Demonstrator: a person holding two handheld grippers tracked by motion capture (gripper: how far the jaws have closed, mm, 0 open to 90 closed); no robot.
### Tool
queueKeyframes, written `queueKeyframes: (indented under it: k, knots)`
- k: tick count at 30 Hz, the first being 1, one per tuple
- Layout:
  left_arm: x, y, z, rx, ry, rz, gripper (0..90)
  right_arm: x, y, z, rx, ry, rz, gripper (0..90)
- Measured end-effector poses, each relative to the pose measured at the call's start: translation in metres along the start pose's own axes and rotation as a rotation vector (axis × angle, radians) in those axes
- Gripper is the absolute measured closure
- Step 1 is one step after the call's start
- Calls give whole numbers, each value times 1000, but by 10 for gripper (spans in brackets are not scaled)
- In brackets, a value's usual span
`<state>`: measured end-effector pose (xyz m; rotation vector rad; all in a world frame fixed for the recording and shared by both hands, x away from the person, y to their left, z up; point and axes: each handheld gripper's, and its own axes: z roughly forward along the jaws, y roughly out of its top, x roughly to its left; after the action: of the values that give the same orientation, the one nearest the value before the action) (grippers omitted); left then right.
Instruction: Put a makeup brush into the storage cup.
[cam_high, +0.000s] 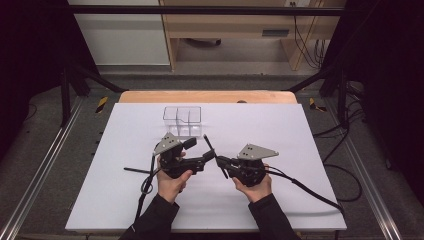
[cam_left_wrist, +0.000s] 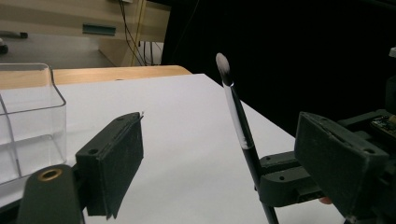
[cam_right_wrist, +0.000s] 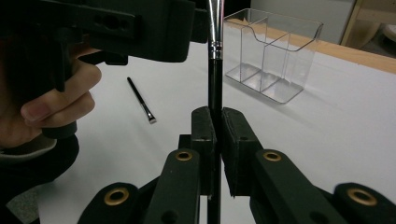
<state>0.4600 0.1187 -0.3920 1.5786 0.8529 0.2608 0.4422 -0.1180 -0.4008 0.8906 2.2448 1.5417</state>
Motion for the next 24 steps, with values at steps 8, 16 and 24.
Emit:
queueKeyframes:
  k: [8,16,24]
  knots:
    - [-2,-1,3,-27,-10,-22,262,0,0,1,0,5,1,844]
    - [-3,-1,4,-35,-12,-38,384,1,0,0,-6,6,0,844]
    - [-4,-4,7,-31,-16,-71,497,1,-1,1,-12,4,2,844]
